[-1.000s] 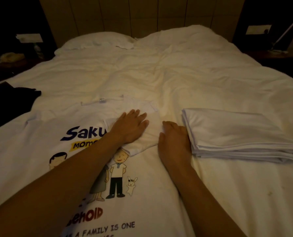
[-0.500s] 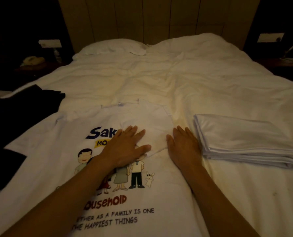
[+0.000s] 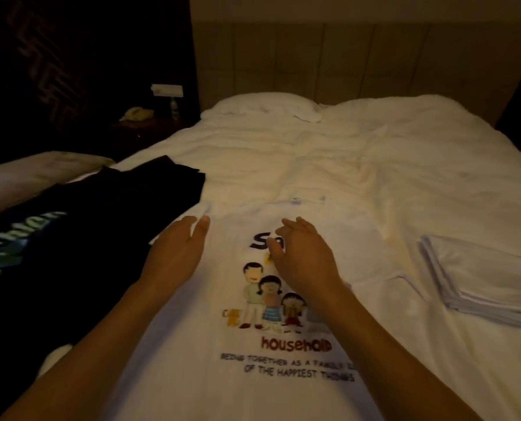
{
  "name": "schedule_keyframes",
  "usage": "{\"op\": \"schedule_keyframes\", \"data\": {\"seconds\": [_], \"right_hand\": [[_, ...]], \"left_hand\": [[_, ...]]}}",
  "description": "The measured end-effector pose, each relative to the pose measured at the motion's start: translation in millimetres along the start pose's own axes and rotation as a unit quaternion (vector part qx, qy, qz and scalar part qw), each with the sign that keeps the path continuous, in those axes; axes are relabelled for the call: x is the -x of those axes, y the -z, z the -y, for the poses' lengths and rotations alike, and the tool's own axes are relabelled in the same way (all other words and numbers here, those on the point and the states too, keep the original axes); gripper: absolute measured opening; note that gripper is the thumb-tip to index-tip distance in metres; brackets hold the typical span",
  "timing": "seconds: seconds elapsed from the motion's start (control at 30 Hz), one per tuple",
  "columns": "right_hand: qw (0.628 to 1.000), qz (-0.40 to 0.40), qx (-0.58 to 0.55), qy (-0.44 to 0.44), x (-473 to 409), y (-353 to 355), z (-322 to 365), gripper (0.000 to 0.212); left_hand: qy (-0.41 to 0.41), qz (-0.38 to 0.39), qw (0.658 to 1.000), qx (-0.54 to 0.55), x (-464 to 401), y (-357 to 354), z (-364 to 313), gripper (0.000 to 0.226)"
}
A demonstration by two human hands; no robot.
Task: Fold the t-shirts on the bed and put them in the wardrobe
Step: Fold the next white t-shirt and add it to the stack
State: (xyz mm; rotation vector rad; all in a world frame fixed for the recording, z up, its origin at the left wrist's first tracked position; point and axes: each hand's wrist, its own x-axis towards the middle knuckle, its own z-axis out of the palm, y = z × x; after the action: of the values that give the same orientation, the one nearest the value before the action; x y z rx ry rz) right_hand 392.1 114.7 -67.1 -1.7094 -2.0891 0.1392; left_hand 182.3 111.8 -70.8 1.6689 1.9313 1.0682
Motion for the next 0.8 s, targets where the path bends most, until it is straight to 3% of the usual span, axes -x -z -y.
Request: {"op": "schedule_keyframes", "data": {"seconds": [0.17,0.3,0.47,0.57,0.7,0.8], "right_hand": [[0.999,0.041,-0.026,0.019,-22.4,-53.9,61.4,0.049],[0.997,0.064,-0.042,0.031,-50.9,-89.0,96.2,0.049],[0.994,0.056,0.018,0.088,-58.3,-126.4,101.8,0.056],[0.994,0.015,-0.021,0.106,-54.0,-142.4,90.4,0.066],[0.990,-0.003,-0.111,0.087,-55.9,-145.3,81.7,0.062],[0.984,-0.004,-0.145,0.106,-52.7,-141.3,83.4,0.067]], "left_hand": [[0.015,-0.048,0.998,-0.050,-24.3,33.8,54.5,0.051],[0.022,-0.022,0.996,-0.079,-49.8,36.9,79.7,0.046],[0.046,-0.004,0.995,-0.084,-74.0,27.1,101.3,0.044],[0.033,-0.002,0.992,-0.118,-74.9,21.7,110.6,0.028],[0.010,-0.062,0.998,0.027,-75.0,31.7,103.6,0.020],[0.053,-0.101,0.974,0.197,-88.8,47.7,91.2,0.025]]}}
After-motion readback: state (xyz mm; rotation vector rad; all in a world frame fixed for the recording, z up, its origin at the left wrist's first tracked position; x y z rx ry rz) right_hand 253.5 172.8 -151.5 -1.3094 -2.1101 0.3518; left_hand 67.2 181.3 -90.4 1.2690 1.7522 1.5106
